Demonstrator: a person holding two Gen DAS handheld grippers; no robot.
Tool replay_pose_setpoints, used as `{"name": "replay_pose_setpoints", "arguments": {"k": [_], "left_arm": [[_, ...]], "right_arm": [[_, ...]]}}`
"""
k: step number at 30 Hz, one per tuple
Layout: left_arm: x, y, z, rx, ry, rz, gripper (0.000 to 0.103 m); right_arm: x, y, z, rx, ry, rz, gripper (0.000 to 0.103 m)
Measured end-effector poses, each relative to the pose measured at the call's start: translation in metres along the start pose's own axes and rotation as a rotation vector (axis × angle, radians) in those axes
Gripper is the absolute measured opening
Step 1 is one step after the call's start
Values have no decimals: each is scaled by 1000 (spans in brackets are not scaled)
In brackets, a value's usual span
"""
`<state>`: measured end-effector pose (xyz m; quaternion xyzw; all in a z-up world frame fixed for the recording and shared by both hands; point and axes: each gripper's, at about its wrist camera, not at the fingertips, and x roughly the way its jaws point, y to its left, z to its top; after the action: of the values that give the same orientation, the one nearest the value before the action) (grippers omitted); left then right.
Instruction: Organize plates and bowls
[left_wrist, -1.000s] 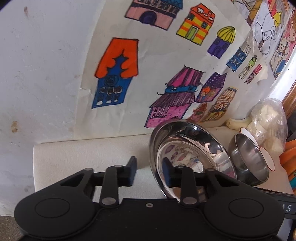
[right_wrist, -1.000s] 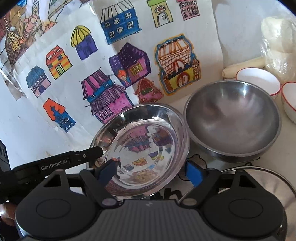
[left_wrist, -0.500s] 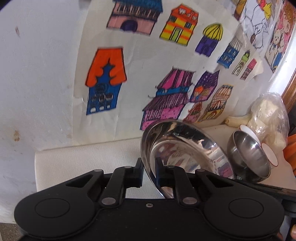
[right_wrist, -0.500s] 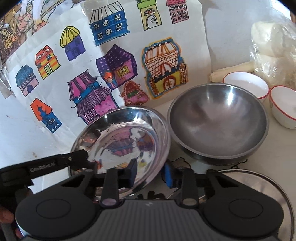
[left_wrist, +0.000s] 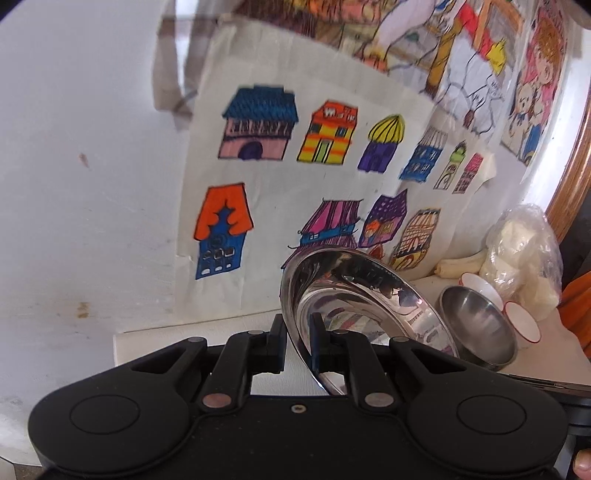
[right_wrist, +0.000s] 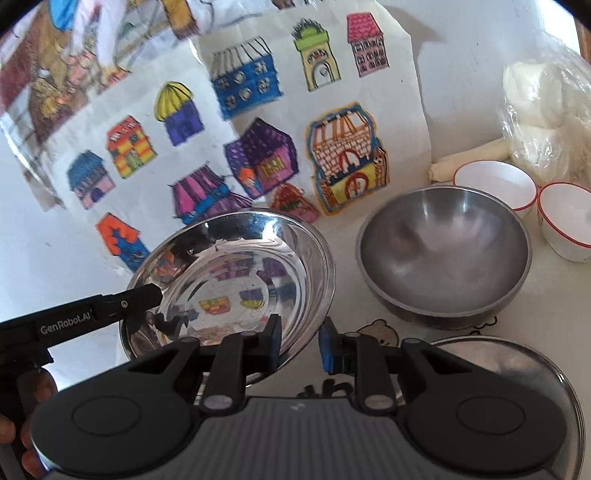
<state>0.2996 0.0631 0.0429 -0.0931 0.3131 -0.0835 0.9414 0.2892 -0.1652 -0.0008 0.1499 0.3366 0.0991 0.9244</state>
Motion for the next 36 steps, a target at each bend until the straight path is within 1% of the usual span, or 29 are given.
{"name": "replay_pose_setpoints", "arguments": {"k": [7,9,15,20,24,28,36], "left_arm": [[-43,-5,-12,-16,-23,-6,13],[-54,-5,-18,-20,-19,-5,13],[-84,-8,-40,-25,-10,10,13],[-103,-13,-61,-15,6,24,14],[-108,-10,-74,-22,29,23,14],[-106,-5,-85,-33,53,17,14],[-94,1,-101,-29,103,37,16]], "right_arm": [[-36,5,-12,-15,-23,30,24],[-45,5,-18,-16,-22,40,24],[-75,7,-41,-13,-27,64,24],[-91,11,-66,-6,-20,63,24],[-103,10,-80,8,-19,68,24],[-111,11,-91,-4,-21,60,24],[-109,14,-103,-18,6,39,24]]}}
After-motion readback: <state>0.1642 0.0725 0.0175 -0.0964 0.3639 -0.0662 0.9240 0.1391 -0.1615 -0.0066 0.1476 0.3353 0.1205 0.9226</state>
